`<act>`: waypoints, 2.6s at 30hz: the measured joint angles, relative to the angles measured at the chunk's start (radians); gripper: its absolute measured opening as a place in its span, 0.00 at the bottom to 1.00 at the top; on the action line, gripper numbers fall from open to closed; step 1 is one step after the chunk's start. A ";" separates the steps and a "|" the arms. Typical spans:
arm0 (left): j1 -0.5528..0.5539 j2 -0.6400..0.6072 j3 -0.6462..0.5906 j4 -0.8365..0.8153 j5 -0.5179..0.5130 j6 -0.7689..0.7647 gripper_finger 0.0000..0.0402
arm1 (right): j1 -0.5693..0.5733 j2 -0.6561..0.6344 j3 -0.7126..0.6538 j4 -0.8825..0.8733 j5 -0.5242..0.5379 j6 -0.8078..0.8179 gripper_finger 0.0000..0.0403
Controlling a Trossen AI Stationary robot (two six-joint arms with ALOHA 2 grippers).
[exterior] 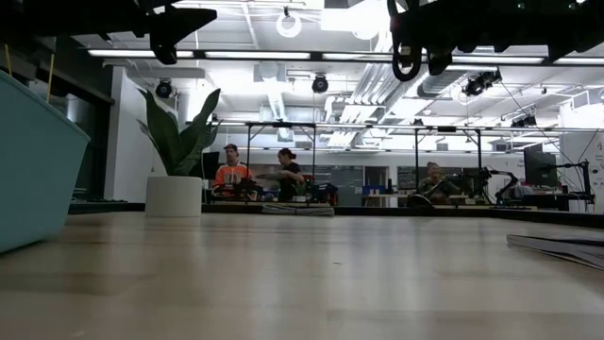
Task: Pick and place USB-C Cables
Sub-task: Put the black USB cable into the green bin
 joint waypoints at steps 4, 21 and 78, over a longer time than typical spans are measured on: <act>0.000 0.000 0.000 0.000 0.000 0.000 0.48 | 0.000 0.000 0.000 -0.014 0.000 -0.006 0.11; 0.000 0.004 0.000 -0.002 -0.010 0.001 0.48 | 0.000 0.003 0.000 -0.005 0.012 0.013 0.11; -0.100 0.785 0.338 0.359 0.026 0.044 0.48 | 0.005 0.679 0.409 0.170 -0.224 0.018 0.11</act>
